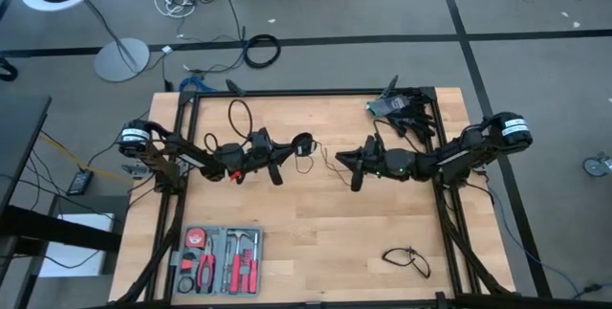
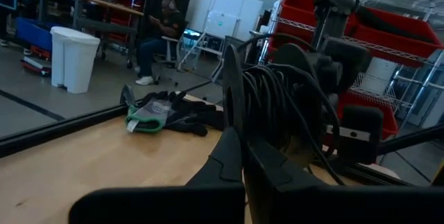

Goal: Coil cords
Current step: Coil the black wire onto the spool

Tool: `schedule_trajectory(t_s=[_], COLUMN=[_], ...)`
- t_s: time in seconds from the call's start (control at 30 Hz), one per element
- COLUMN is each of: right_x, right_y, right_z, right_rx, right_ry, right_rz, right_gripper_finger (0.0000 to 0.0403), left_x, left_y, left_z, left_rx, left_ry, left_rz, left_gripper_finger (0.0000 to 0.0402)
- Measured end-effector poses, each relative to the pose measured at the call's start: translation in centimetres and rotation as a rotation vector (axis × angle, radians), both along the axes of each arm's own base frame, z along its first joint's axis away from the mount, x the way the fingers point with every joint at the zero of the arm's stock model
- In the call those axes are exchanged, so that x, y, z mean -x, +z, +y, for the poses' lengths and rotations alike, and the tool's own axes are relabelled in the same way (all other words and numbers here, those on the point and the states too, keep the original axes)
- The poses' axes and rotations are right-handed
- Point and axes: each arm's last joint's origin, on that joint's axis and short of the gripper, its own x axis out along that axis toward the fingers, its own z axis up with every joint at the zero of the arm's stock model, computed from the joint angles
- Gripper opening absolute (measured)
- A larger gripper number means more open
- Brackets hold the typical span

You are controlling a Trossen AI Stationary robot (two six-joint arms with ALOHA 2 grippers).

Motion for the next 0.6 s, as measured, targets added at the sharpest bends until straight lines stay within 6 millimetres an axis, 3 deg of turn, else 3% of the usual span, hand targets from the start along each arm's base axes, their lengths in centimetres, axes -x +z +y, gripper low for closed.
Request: schedule_trajectory(t_s=[0.33,0.6], right_x=[-2.4,-5.3], right_y=[2.1,1.3], right_z=[-1.0,-1.3], right_rx=[0.023,0.046], right_ry=[0.007,0.024], right_rz=[0.025,0.112], right_gripper_finger=[0.0135,0.0147], left_x=[0.0,0.0], left_y=[0.0,0.0], left_z=[0.0,0.0], left_rx=[-0.001,-0.002], left_ry=[-0.008,-0.010], left_rz=[0.002,0.003], left_gripper_finger=[0.0000,0.0000])
